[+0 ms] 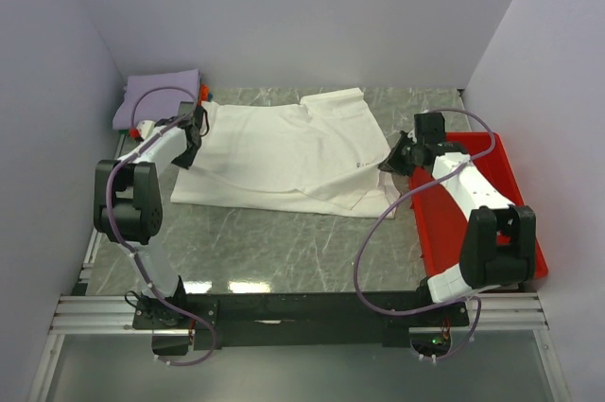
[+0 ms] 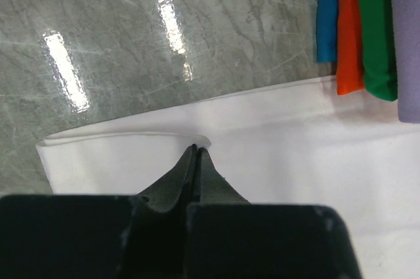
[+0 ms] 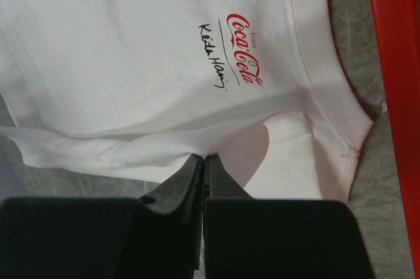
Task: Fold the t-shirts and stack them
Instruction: Fold the tshirt
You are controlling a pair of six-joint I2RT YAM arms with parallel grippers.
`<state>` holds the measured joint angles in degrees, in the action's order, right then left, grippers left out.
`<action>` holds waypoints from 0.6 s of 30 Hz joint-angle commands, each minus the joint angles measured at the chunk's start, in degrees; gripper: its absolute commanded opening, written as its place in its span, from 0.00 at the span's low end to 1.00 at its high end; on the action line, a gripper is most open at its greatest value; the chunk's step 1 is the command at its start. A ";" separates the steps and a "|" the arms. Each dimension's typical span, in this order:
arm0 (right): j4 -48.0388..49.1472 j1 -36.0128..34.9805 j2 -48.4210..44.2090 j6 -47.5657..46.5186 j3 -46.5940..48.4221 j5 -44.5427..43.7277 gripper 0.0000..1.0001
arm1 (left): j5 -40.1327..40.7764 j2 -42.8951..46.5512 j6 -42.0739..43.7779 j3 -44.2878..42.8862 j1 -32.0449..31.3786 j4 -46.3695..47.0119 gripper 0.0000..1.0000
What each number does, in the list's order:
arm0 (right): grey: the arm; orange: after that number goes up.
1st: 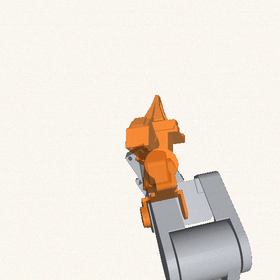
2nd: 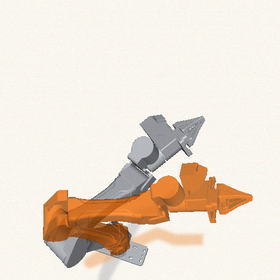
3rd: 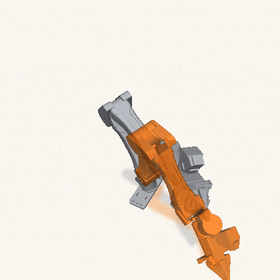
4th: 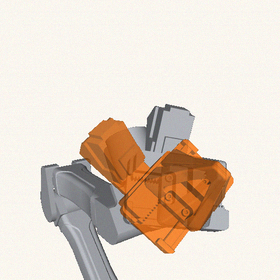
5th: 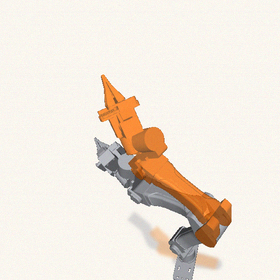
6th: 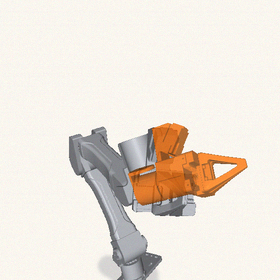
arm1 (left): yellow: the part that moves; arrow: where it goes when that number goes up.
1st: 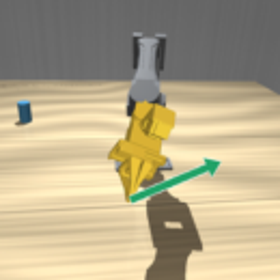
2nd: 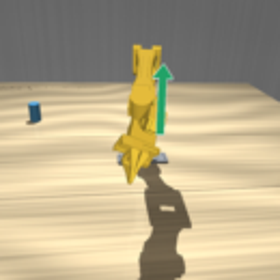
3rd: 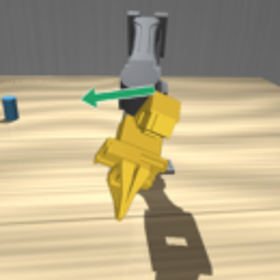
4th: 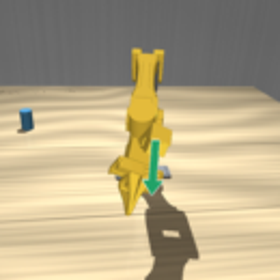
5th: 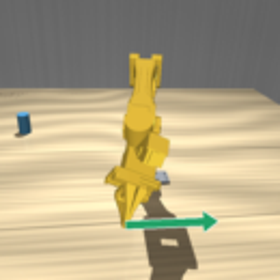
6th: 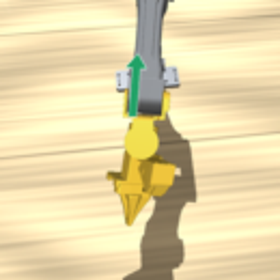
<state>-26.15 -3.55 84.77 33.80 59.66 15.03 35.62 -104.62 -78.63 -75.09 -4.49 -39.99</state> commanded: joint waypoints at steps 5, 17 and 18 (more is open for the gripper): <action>2.86 2.23 -0.66 -0.93 -1.03 0.88 0.00 | 0.07 0.38 1.73 -2.16 1.24 0.79 0.00; 3.48 2.67 0.74 -0.49 -0.69 1.50 0.00 | -0.99 -1.64 3.66 -4.36 1.94 1.76 0.01; 3.48 2.67 1.18 -0.49 -0.42 1.67 0.00 | -1.07 -1.90 3.66 -4.45 1.94 1.75 0.01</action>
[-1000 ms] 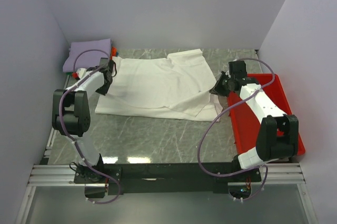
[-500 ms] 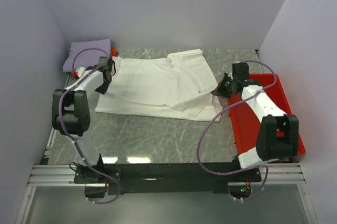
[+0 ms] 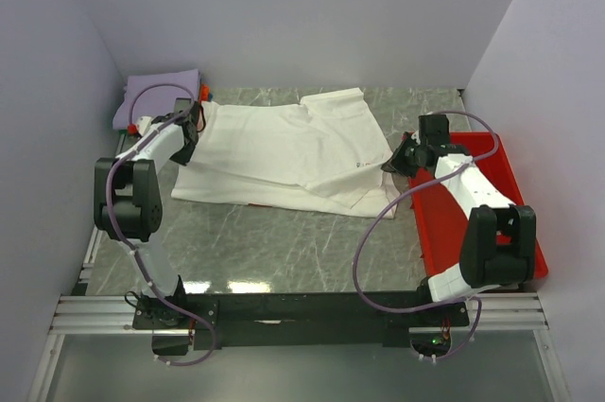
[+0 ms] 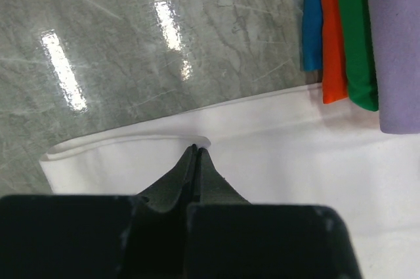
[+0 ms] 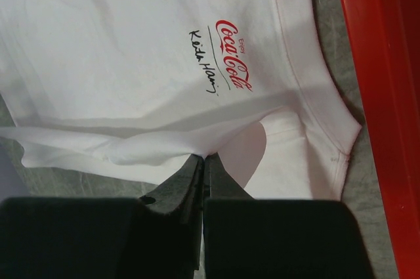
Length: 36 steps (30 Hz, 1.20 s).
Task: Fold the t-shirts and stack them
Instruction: Fold the tshirt
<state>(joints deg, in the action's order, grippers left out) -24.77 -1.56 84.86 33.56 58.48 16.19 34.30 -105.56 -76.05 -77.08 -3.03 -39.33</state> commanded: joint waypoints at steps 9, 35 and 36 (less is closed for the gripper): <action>2.36 0.60 4.87 0.54 4.19 1.92 0.00 | -0.29 -2.90 2.22 -4.48 0.83 1.63 0.01; -0.36 0.42 16.04 0.89 16.84 2.45 0.00 | -3.98 -5.10 6.35 -4.40 1.71 6.63 0.01; -0.45 0.42 16.13 0.89 17.02 2.45 0.00 | -3.98 -5.10 6.18 -4.31 1.71 6.46 0.01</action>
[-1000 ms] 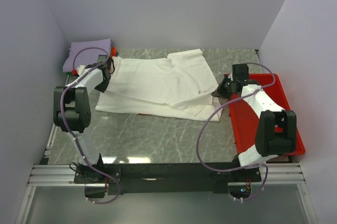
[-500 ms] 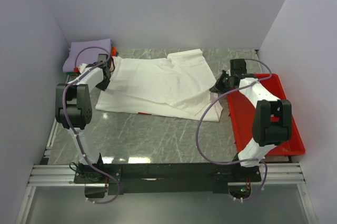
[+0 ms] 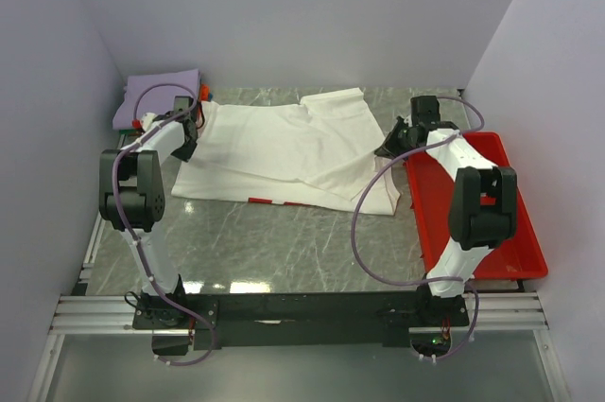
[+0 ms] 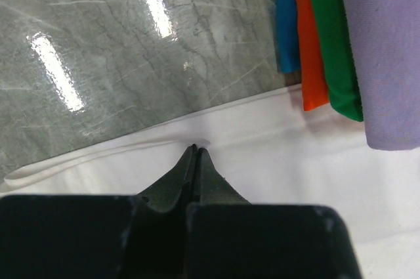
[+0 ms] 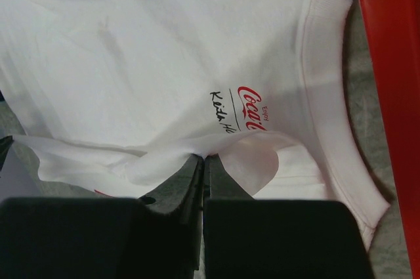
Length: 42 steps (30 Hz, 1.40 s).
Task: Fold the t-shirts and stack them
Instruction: Fold the tshirt
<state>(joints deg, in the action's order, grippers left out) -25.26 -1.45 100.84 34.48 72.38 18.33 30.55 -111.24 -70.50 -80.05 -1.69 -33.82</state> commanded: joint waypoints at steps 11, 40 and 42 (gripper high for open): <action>-2.52 -1.18 2.34 -0.55 7.86 -1.28 0.00 | -0.84 1.03 1.15 -0.81 0.81 1.74 0.01; 7.84 -11.55 -7.76 2.17 -12.96 -11.82 0.48 | -12.17 20.80 2.65 27.74 -1.91 22.38 0.66; 10.56 -11.82 -7.50 2.87 -15.68 -11.13 0.48 | -11.74 20.54 1.86 29.07 -2.96 22.84 0.65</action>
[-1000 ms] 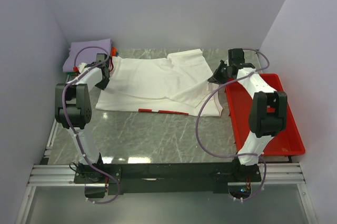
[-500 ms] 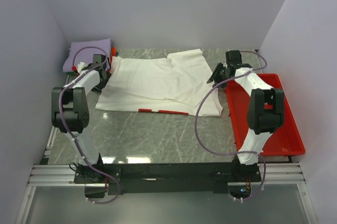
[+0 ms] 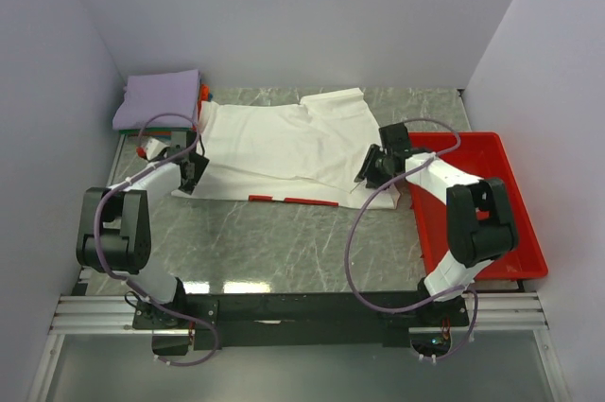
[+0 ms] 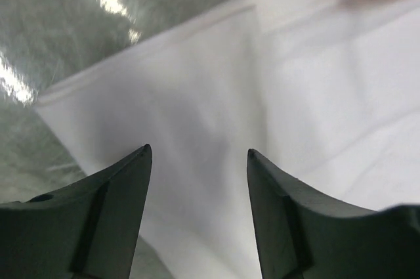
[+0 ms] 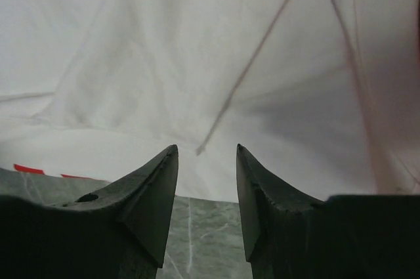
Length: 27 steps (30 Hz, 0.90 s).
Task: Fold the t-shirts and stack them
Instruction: Fold the tshirt
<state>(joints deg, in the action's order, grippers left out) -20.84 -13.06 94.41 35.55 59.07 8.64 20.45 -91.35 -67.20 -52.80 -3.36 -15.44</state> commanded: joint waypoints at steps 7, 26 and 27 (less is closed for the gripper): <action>9.50 -2.58 1.74 3.38 -4.93 -1.96 0.46 | -1.46 -0.93 -4.52 4.89 -1.65 2.26 0.64; 11.88 -5.40 3.94 6.37 -4.14 -1.70 0.20 | -1.20 -0.41 -3.73 6.13 -1.65 1.03 0.63; 11.44 -5.48 4.03 6.37 -3.35 -1.70 0.15 | -1.20 -0.41 -3.64 6.30 -1.65 1.11 0.63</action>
<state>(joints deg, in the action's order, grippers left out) -10.35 -17.74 97.71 41.39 53.04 7.75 19.38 -91.77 -70.96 -47.90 -5.06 -12.60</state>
